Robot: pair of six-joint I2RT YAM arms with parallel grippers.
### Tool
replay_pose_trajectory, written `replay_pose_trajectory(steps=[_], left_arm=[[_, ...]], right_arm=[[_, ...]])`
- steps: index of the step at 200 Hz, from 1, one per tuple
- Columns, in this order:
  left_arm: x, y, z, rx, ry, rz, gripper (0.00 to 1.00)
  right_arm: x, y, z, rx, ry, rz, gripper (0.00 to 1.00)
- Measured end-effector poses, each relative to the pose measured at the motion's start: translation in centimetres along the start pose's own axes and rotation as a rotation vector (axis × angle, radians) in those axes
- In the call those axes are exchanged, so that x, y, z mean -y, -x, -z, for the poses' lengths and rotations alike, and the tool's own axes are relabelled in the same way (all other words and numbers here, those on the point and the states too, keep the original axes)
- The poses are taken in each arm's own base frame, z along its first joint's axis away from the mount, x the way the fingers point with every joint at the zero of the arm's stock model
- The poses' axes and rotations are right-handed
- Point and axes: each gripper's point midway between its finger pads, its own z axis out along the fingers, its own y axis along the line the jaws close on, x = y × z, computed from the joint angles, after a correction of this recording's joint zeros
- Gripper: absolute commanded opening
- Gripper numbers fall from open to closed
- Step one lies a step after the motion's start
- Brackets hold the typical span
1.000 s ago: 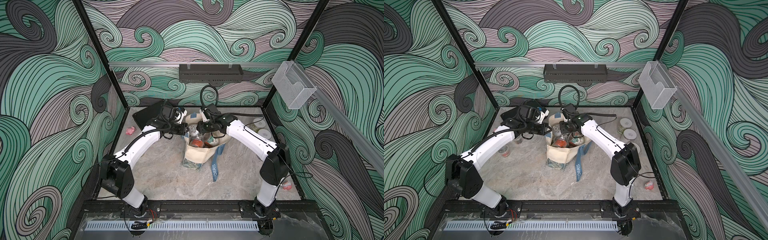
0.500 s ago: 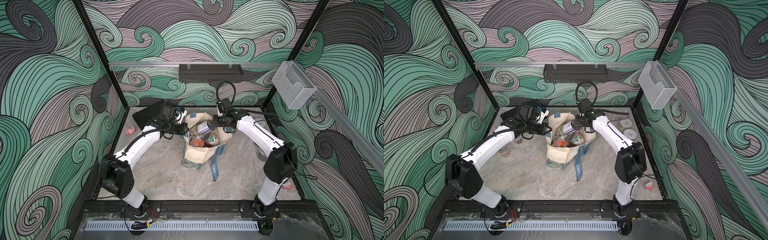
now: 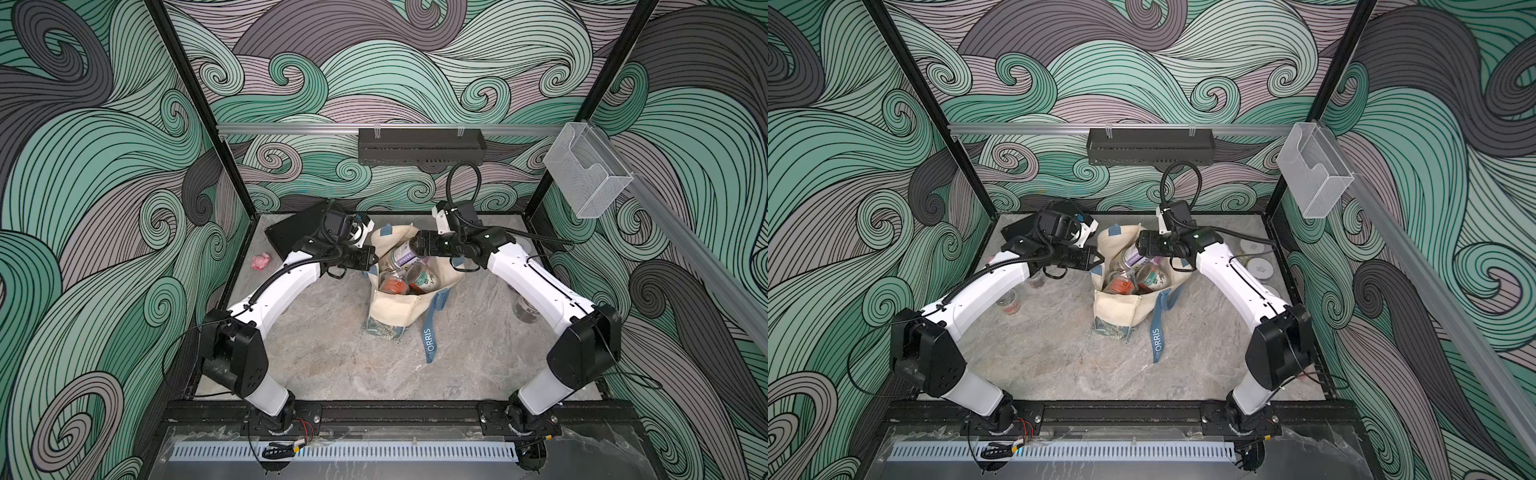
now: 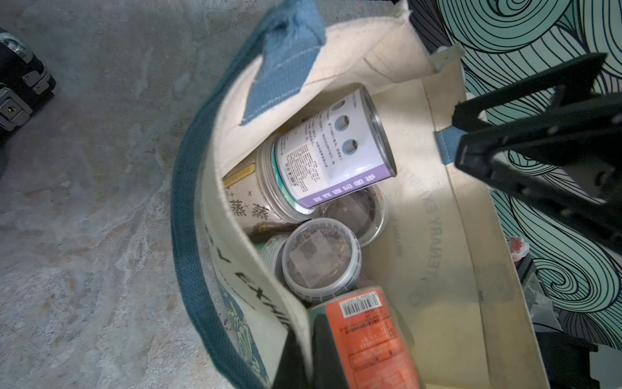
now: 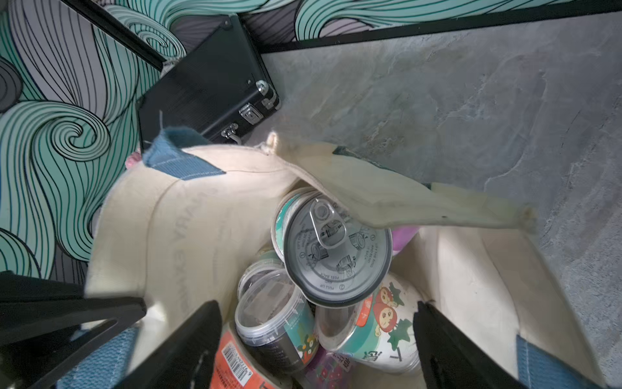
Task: Take out the seed jars from the canvas bag
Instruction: Pick up the seed jar from the canvas bag.
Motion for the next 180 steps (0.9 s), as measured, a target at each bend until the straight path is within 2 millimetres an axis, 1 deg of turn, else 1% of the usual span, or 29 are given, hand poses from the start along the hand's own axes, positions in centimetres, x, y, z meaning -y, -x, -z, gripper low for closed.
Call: replay_pose_trajectory(steps=[49,81,90,98,118,128,136,144,163,180], left_arm=[[0.0,0.0,0.0,0.0,0.0,0.0,0.0],[0.0,0.0,0.0,0.0,-0.001,0.0,0.0],[0.0,0.0,0.0,0.0,-0.001,0.0,0.0],[0.0,0.0,0.0,0.0,-0.002,0.0,0.0],[0.0,0.0,0.0,0.0,-0.002,0.0,0.0],[0.0,0.0,0.0,0.0,-0.002,0.0,0.0],[0.0,0.0,0.0,0.0,-0.002,0.0,0.0],[0.0,0.0,0.0,0.0,-0.002,0.0,0.0],[0.0,0.0,0.0,0.0,-0.002,0.0,0.0],[0.0,0.0,0.0,0.0,0.0,0.0,0.0]], right_arm=[[1.8,-2.0,-4.2,-0.083,-0.058,-0.032,0.99],[1.7,-2.3,-5.9,-0.099,-0.032,-0.066,0.98],[1.5,-2.2,-6.3,-0.097,-0.02,-0.076,0.96],[1.4,-2.2,-6.6,-0.099,-0.011,-0.087,0.91],[1.2,-2.2,-7.4,-0.102,0.004,-0.107,0.77],[1.1,-2.2,-7.5,-0.101,0.01,-0.119,0.68],[1.1,-2.2,-7.5,-0.101,0.009,-0.128,0.63],[1.0,-2.1,-7.4,-0.098,0.012,-0.122,0.6],[1.0,-1.9,-7.1,-0.092,0.011,-0.126,0.59],[0.7,-1.4,-6.0,-0.075,0.014,-0.121,0.59]])
